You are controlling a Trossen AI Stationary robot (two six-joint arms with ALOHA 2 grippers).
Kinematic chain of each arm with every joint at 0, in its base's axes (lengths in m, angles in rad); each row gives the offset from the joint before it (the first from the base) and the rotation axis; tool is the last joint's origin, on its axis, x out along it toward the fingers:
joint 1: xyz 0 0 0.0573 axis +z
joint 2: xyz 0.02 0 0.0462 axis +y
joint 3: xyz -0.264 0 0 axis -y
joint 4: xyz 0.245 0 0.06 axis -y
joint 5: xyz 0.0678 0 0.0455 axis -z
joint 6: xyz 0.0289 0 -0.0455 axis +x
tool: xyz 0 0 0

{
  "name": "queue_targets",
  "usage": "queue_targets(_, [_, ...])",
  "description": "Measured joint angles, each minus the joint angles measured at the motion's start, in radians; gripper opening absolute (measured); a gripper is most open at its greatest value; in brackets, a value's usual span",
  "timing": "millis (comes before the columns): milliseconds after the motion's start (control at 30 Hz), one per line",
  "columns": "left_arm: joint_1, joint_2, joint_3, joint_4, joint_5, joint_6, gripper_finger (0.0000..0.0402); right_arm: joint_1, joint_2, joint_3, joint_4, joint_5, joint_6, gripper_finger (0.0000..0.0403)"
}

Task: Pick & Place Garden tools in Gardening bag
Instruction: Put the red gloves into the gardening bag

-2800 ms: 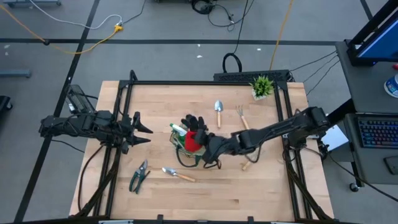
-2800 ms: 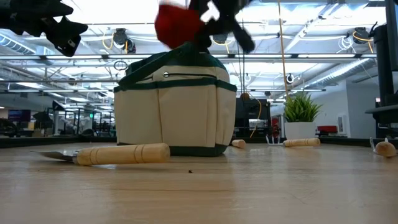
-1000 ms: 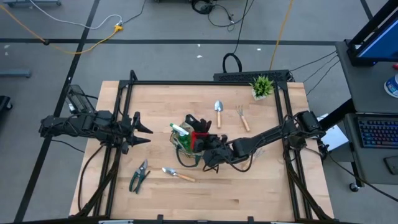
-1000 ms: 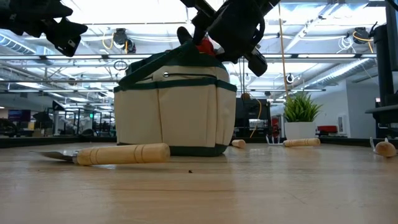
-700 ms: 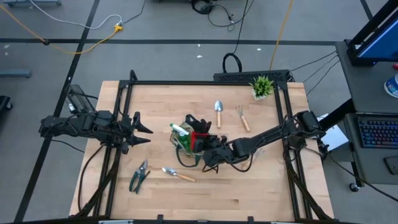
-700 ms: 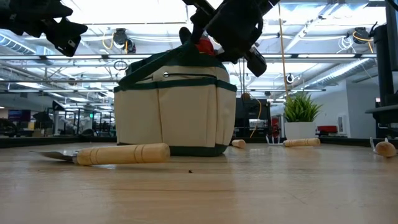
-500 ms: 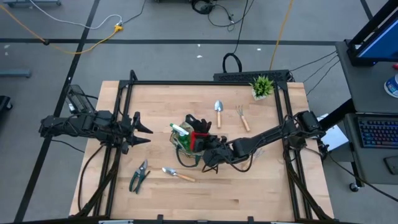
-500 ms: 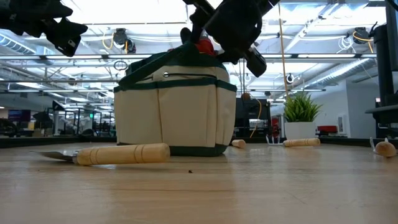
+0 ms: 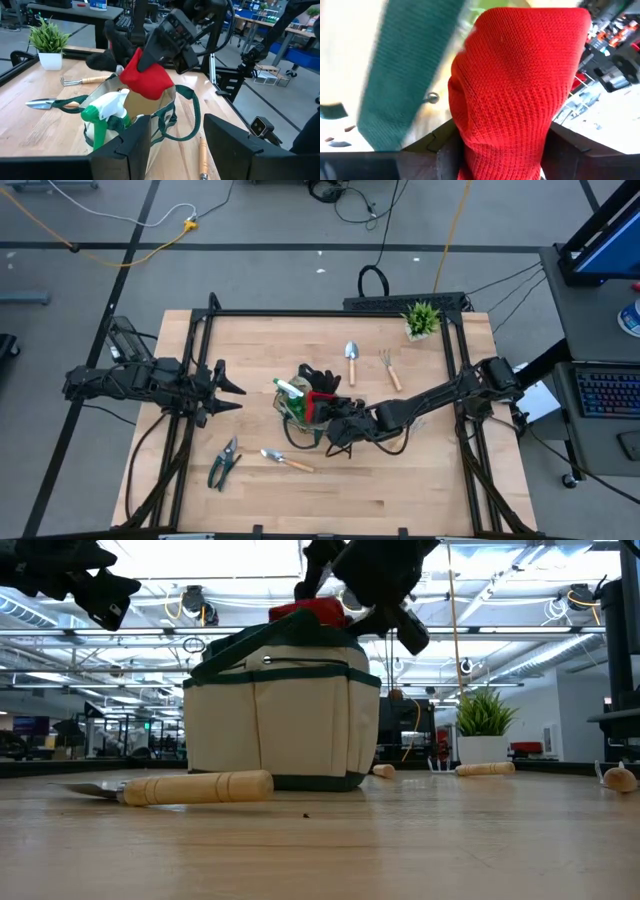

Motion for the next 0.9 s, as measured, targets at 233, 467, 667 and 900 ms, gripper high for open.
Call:
queue_targets(233, [0.0,0.0,0.0,0.0,0.0,0.0,0.0186,0.0,-0.025,0.001,-0.019,-0.031,0.015,0.0242])
queue_targets(467, [0.0,0.0,0.0,0.003,0.0,0.0,0.0186,0.002,-0.024,0.0,-0.032,-0.05,0.027,0.0262])
queue_targets(667, [0.0,0.0,0.0,0.003,-0.001,-0.001,0.0186,0.002,-0.024,0.0,-0.033,-0.05,0.034,0.0275])
queue_targets(900, [0.0,0.0,0.0,0.003,-0.002,-0.001,0.0186,0.002,-0.024,0.0,-0.033,-0.048,0.034,0.0284])
